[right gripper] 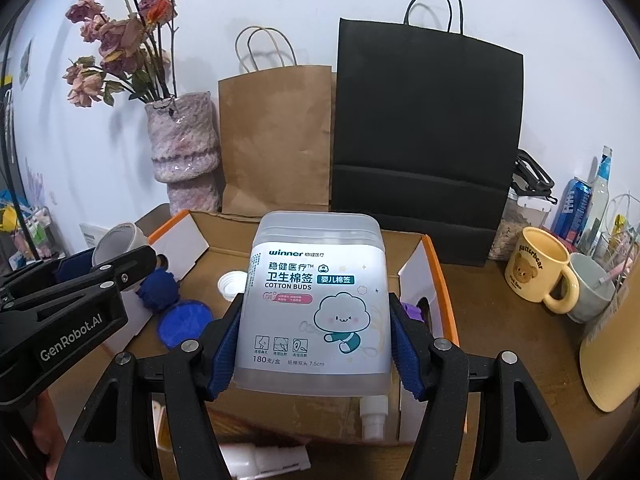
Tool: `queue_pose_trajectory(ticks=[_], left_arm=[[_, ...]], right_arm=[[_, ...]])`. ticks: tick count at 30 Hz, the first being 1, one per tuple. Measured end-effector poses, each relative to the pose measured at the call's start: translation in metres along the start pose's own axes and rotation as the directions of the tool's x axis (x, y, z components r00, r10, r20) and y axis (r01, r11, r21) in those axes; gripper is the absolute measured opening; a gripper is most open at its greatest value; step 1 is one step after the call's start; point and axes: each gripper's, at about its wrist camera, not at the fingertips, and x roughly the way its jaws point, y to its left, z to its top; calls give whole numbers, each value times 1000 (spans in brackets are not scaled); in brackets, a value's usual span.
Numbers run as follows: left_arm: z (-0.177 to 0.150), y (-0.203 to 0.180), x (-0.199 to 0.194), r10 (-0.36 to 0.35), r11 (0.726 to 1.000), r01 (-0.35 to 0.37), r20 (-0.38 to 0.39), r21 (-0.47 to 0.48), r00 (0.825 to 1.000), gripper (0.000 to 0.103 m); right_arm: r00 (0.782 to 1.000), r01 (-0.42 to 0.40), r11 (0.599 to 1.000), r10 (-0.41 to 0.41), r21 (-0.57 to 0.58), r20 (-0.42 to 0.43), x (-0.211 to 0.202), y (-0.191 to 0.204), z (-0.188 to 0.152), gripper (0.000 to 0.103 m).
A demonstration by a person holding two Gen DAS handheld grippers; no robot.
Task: Organize rigid objects
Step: 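Carry tape roll with left tool while right tool carries cotton-bud tub over box, then open left tool to drop tape roll while right tool drops tub into box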
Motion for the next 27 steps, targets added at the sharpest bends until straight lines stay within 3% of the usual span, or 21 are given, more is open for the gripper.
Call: queue_pose_trajectory(ticks=[27], left_arm=[[16,7,62,42,998,-40,-51,49,998,40]], right_arm=[[996,20,998,-24,-54,-82,58,-7,3,70]])
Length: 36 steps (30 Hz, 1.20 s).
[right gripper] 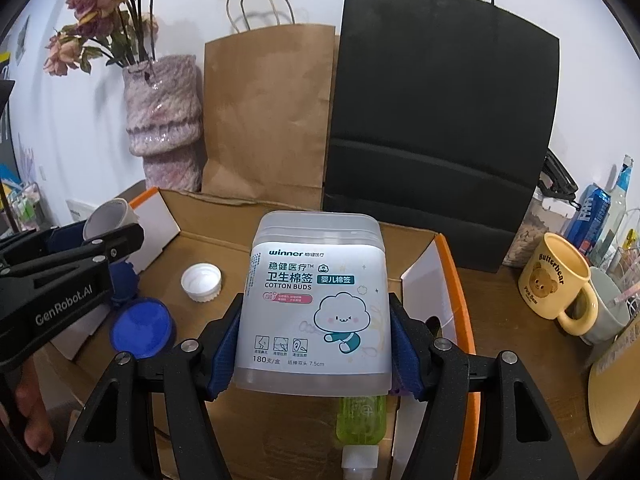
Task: Organize rigid objects
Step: 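Open left tool to drop tape roll while right tool drops tub into box, then withdraw both open tools from the box back over the table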
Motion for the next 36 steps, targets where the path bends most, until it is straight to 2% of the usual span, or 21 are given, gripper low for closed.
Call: queue_pose_trajectory(ticks=[6,7,8,9,10,11,12,36], left_arm=[[-2,0,1,-3,1000,3,2,6,1000,40],[-2,0,0,-1,1000,1,5,7,1000,42],[-2,0,0,0,1000,0,5,8,1000,46],[-2,0,0,1,1000,-1,8,6,1000,60],[-2,1,-1,2,1000,-2,13,4,1000,78],[-2,1,-2,3,1000,-3,19,0,1000,87],[-2,3,-4,3,1000,-3,30,-8,1000,102],[-4,10,-19,5,998,-1,63,-58,998,103]], right_arm=[[1000,-9,1000,9,2,-27,4,-2,-2,71],[999,-4,1000,4,1,-34,4,-3,-2,73],[999,0,1000,0,2,-34,4,-3,-2,88],[1000,7,1000,-7,3,-30,3,-4,-2,93],[1000,7,1000,-7,6,-26,2,-5,-1,94],[1000,5,1000,-5,10,-25,0,-6,-1,94],[1000,3,1000,-3,16,-25,0,-7,0,94],[1000,-6,1000,6,30,11,-13,-9,-3,94]])
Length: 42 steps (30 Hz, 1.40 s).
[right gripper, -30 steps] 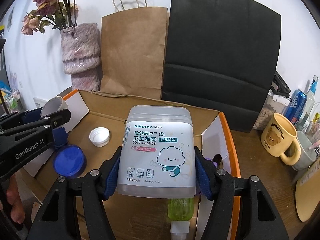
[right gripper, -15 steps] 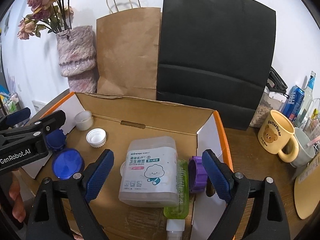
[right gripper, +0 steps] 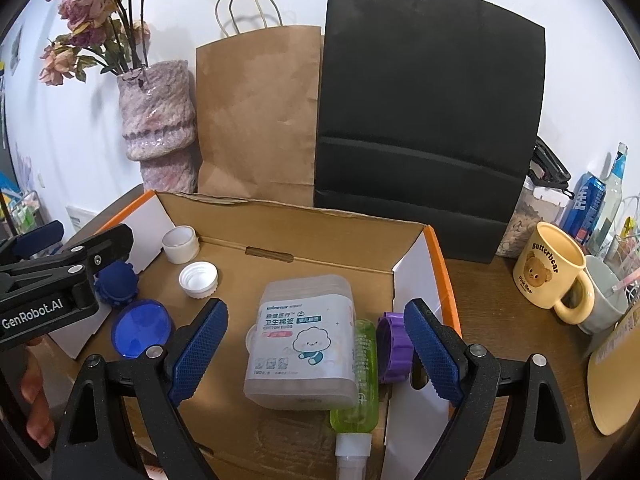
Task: Organize rigid objects
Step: 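Withdraw both open tools from the box back over the table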
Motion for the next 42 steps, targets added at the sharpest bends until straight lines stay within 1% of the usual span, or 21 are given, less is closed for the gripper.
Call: queue_pose_trajectory(ticks=[5,19,42], left_arm=[[-4,1,-6,-3,1000,3,10,-3,1000,103],[-25,12,-30,-21,1000,21,15,-13,1000,103],[-67,35,-79,-23,1000,23,-10,-14,1000,103]], right_arm=[[1000,4,1000,-4,2,19,-9,0,-4,94],[999,11,1000,-11,-6,33,-43,2,-29,94],[1000,1,1000,-2,18,13,-92,12,-74,94]])
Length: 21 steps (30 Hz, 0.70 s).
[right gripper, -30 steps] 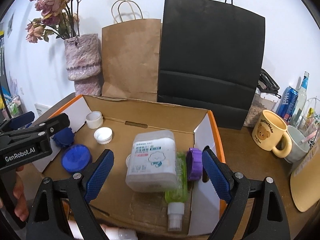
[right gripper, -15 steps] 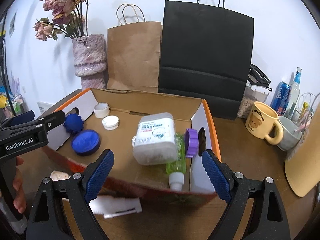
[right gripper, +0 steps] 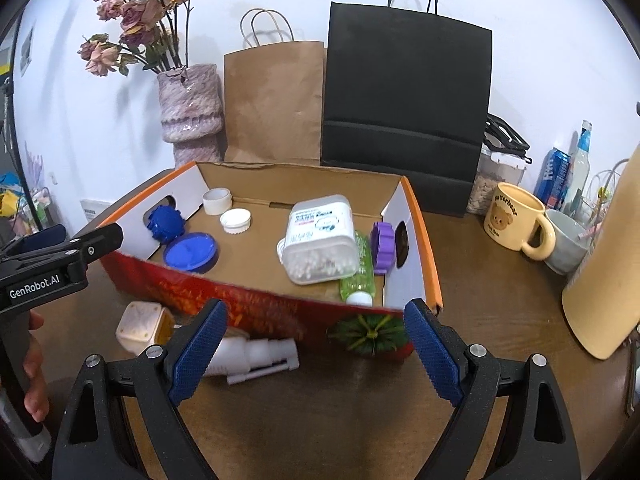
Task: Organize rigid objects
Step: 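Withdraw both open tools from the box back over the table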
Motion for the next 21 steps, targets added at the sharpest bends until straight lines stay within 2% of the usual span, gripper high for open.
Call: queue_pose_trajectory(ticks=[21], left_arm=[[-36,18,-38,-4,1000,4,-38,17,999,103]], right_arm=[[999,-15,1000,15,3,-28,-35,10,-37,94]])
